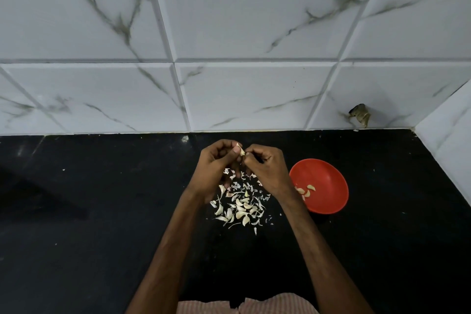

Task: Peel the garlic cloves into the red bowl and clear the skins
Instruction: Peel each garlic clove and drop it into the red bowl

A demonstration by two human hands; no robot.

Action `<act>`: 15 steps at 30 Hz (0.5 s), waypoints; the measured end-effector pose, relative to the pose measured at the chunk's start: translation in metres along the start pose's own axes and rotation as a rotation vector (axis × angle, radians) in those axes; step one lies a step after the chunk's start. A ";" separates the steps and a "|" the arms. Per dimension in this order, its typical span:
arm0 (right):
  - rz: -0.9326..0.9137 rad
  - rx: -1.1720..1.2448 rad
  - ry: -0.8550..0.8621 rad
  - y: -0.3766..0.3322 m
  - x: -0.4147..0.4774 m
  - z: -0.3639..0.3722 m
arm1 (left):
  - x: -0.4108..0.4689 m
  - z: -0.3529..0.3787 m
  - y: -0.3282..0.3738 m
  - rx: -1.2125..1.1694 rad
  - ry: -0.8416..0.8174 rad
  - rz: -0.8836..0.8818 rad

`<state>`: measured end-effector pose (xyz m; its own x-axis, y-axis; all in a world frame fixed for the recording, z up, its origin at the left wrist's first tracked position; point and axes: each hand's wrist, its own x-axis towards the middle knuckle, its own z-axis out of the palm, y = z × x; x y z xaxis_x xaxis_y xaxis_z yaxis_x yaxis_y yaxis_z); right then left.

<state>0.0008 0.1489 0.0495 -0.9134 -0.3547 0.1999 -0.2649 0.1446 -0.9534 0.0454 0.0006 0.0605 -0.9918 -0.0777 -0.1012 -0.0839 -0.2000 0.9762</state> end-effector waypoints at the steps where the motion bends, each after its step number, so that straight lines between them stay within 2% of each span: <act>1: -0.002 -0.010 -0.010 0.000 0.000 -0.001 | 0.000 0.000 0.000 -0.011 -0.002 -0.007; 8: -0.053 -0.224 -0.129 -0.003 -0.001 -0.011 | 0.000 -0.002 0.000 0.048 0.032 0.009; 15: -0.067 -0.374 -0.152 -0.003 0.001 -0.011 | 0.001 0.000 0.000 0.168 0.065 0.046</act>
<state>-0.0024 0.1582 0.0551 -0.8417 -0.5030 0.1961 -0.4417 0.4327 -0.7859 0.0444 0.0000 0.0605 -0.9872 -0.1466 -0.0623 -0.0587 -0.0291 0.9979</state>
